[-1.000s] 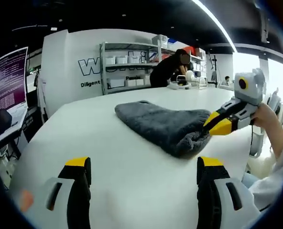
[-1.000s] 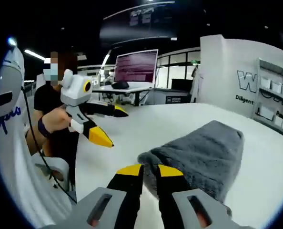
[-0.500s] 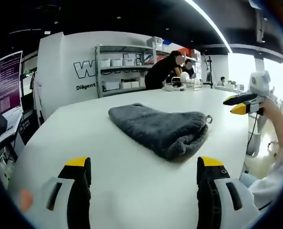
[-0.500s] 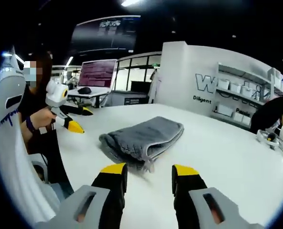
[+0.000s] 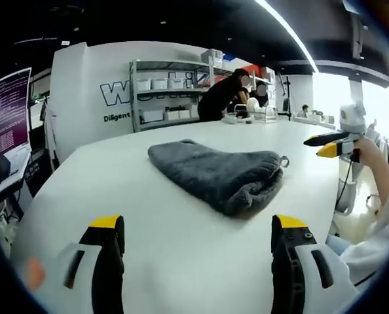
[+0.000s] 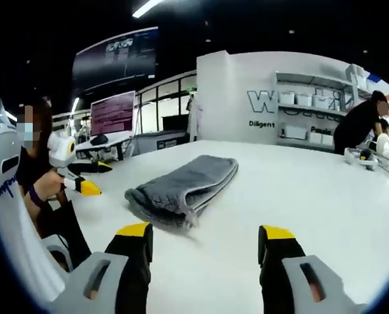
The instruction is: Open the folded towel by lifting each exposed corner and separating the folded layers until the towel lies flat within the target outline without major curled edges
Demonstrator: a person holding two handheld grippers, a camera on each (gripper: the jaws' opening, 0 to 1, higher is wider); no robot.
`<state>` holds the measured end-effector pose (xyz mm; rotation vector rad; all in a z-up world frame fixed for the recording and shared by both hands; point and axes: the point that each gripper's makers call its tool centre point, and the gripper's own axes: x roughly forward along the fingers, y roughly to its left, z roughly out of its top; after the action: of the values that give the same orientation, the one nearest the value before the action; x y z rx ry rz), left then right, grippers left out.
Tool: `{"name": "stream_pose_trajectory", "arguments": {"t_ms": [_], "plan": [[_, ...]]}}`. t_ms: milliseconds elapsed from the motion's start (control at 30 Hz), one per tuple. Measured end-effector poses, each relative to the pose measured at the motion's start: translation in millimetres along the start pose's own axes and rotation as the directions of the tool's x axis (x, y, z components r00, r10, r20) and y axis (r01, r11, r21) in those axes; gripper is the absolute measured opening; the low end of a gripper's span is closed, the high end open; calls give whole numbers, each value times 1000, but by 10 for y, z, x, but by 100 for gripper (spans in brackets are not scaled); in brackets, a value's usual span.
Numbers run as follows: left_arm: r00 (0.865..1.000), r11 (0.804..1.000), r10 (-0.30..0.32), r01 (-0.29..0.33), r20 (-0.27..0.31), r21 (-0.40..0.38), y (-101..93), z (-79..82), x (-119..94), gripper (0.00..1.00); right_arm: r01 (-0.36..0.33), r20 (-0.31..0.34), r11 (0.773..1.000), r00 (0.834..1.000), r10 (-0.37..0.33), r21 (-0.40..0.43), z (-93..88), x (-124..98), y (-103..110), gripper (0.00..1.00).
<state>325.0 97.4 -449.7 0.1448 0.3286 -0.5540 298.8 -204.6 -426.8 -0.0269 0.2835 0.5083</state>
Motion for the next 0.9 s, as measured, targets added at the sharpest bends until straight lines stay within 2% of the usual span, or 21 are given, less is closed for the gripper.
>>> {"name": "stream_pose_trajectory", "arguments": {"t_ms": [67,233,400,467,500,567,667,900], "plan": [[1000,1000,1,-1,1,-3,-5,-7,5,92,21,24,999,999,-22,24,30,-26,-57,75],[1000,1000,-21,21,6,-1,-84,40,49,92,56,52,993,997,-61,102,41,-107,-190,80],[1000,1000,-28,28,14,12,-113,80,89,92,93,52,991,994,-99,99,-18,-119,-259,84],[999,1000,-30,30,13,9,-137,88,101,92,94,53,991,994,-100,97,-34,-103,-249,91],[999,999,-34,34,13,10,-165,95,107,91,94,53,991,994,-100,98,-38,-93,-247,96],[999,999,-48,47,16,17,-254,115,123,91,104,44,989,993,-109,104,-72,-81,-255,100],[996,996,-89,88,17,28,-447,135,166,91,123,21,989,992,-125,81,-149,-71,-291,99],[989,989,-145,144,21,39,-706,201,287,91,144,7,988,989,-145,53,-188,-124,-360,99]]}}
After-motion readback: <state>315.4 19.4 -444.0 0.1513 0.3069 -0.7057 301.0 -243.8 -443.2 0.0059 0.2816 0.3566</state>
